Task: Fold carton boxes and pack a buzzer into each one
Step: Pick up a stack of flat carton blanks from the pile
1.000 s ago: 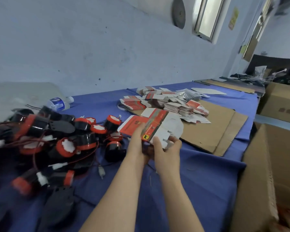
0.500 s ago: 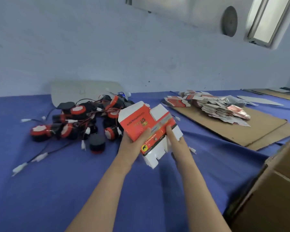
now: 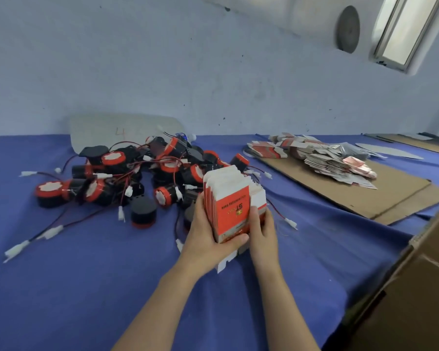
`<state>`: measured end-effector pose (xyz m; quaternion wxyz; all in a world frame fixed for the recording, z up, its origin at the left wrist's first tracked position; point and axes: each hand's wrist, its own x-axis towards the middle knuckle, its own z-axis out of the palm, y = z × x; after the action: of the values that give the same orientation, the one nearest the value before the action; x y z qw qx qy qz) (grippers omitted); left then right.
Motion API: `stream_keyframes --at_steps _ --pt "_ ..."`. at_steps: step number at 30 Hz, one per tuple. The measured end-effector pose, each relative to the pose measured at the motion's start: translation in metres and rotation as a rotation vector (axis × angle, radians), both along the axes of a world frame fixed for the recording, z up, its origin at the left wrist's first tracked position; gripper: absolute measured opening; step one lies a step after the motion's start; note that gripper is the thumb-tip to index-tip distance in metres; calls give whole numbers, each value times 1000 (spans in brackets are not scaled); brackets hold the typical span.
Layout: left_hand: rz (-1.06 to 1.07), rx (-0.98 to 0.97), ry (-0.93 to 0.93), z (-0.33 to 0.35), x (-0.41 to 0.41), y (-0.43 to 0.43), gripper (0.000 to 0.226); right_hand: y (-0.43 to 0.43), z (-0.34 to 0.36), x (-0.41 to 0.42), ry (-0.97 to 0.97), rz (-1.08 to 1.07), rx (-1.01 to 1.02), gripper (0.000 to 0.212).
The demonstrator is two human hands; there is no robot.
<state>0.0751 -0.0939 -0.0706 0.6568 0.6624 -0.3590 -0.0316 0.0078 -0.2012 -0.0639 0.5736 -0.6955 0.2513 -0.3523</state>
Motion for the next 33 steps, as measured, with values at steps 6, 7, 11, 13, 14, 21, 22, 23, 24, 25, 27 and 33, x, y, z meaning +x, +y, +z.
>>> stream_keyframes --at_steps 6,7,11,13,14,21,22,23,24,25,27,33 --pt "103 18 7 -8 7 -4 81 -2 0 -1 114 -231 -39 33" --pt "115 15 25 -8 5 -4 77 1 2 -5 76 -290 -95 31" --pt "170 27 39 -6 1 -3 81 12 17 -18 180 -227 -263 7" --pt "196 54 -12 -2 0 -1 84 12 26 -21 361 -107 -353 16" --pt "209 75 -48 -1 -1 0 86 11 31 -21 448 -71 -424 20" --pt "243 133 -176 4 -7 1 85 2 52 -15 667 -57 -588 24" --pt "234 127 -166 3 -6 1 84 4 49 -16 624 -72 -564 25" --pt "221 120 -148 1 -6 1 82 5 46 -17 549 -90 -498 23" --pt "207 114 -127 0 -6 1 81 6 43 -18 450 -111 -400 19" --pt "196 110 -109 -1 -6 2 80 6 42 -20 347 -125 -285 16" --pt "189 117 -90 -3 -5 3 79 5 43 -22 180 -130 -93 18" --pt "198 85 -62 0 -8 0 90 12 45 -23 474 -51 -463 21"
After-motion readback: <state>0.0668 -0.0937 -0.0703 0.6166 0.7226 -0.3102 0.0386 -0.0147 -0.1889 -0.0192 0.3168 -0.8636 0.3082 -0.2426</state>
